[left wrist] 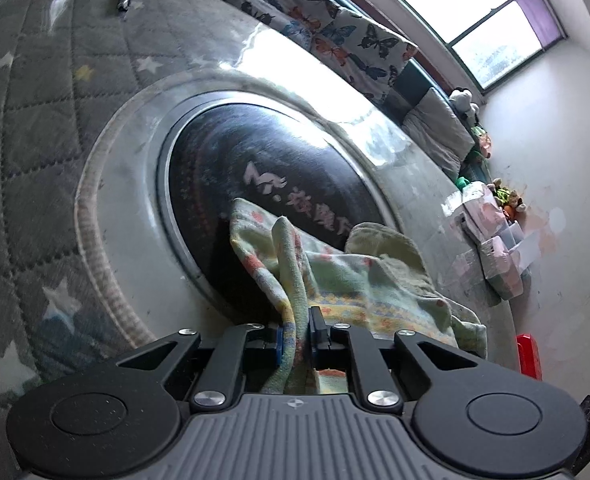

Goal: Fold clothes

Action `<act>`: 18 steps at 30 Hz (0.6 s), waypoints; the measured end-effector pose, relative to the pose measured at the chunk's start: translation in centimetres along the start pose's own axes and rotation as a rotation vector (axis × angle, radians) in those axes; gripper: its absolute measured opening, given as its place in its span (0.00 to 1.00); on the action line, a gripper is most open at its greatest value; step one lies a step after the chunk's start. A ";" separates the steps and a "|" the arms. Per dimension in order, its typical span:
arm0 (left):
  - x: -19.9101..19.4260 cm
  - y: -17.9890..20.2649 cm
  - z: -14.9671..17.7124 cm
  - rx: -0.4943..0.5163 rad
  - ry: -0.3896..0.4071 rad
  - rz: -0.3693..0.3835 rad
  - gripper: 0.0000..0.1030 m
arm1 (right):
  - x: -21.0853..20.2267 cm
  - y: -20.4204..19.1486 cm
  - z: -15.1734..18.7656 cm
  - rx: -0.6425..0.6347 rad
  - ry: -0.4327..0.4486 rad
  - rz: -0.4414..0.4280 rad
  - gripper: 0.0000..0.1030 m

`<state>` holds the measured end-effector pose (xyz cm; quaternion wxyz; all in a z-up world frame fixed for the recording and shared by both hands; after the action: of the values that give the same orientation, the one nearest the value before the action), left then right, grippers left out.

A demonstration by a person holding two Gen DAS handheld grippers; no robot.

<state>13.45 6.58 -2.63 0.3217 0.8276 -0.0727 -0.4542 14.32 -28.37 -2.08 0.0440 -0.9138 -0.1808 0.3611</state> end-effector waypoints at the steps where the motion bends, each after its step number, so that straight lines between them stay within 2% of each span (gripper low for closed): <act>1: -0.1 0.3 -0.1 0.012 0.003 0.002 0.10 | -0.3 -0.1 0.0 0.003 0.008 -0.002 0.08; 8: 0.9 4.0 -0.5 0.097 -0.001 0.030 0.08 | -3.6 0.7 -1.2 0.011 0.094 0.035 0.07; 18: 4.8 11.6 -0.7 0.218 -0.046 0.094 0.08 | -7.4 5.8 -3.0 0.046 0.165 0.189 0.07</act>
<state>18.77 -4.12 1.19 0.2487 0.8427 -0.1678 -0.4470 13.09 -36.26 3.67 0.0453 -0.9521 -0.0810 0.2913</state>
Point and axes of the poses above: each gripper's, at about its wrist camera, not at the fingertips, and x roughly the way its jaws point, y to its right, z to its underside, the point moved 4 cm from there along x, roughly the way its jaws point, and after that the axes turned 5 degrees about -y, right-handed, at the moved point
